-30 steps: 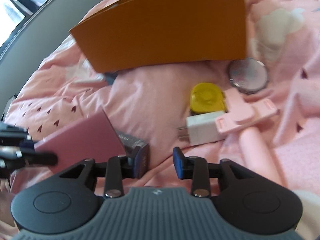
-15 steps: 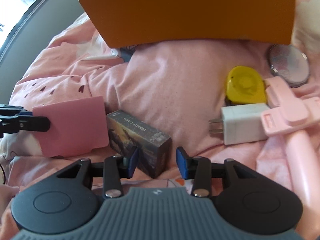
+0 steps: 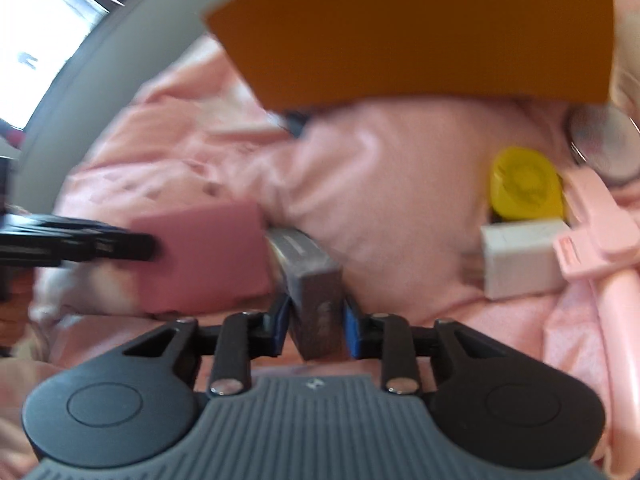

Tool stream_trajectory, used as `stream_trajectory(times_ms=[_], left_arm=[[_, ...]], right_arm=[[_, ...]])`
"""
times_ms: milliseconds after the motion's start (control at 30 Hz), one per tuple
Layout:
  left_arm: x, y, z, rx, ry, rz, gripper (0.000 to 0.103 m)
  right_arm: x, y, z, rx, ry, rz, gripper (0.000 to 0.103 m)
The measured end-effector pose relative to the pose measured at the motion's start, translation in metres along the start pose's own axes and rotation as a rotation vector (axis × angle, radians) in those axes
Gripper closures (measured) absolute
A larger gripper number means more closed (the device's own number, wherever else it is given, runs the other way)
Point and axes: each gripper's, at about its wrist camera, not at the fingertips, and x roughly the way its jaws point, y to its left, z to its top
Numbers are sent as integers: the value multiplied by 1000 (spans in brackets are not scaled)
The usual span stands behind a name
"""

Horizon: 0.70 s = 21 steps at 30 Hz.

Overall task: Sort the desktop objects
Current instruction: 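Grasp the dark card box with the right tool while the left tool holds the pink case, then carry the pink case and dark card box into the orange box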

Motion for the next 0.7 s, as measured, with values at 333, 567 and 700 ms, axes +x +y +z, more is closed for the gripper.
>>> stream_trajectory(times_ms=[333, 567, 700], left_arm=[[11, -19, -9, 65, 35, 14, 80], [-10, -25, 2, 50, -56, -9, 84], [-25, -37, 17, 75, -97, -43, 84]], right_arm=[[2, 24, 4, -72, -25, -43, 78], [-23, 23, 16, -3, -81, -49, 79], [-45, 31, 29, -26, -117, -78, 79]])
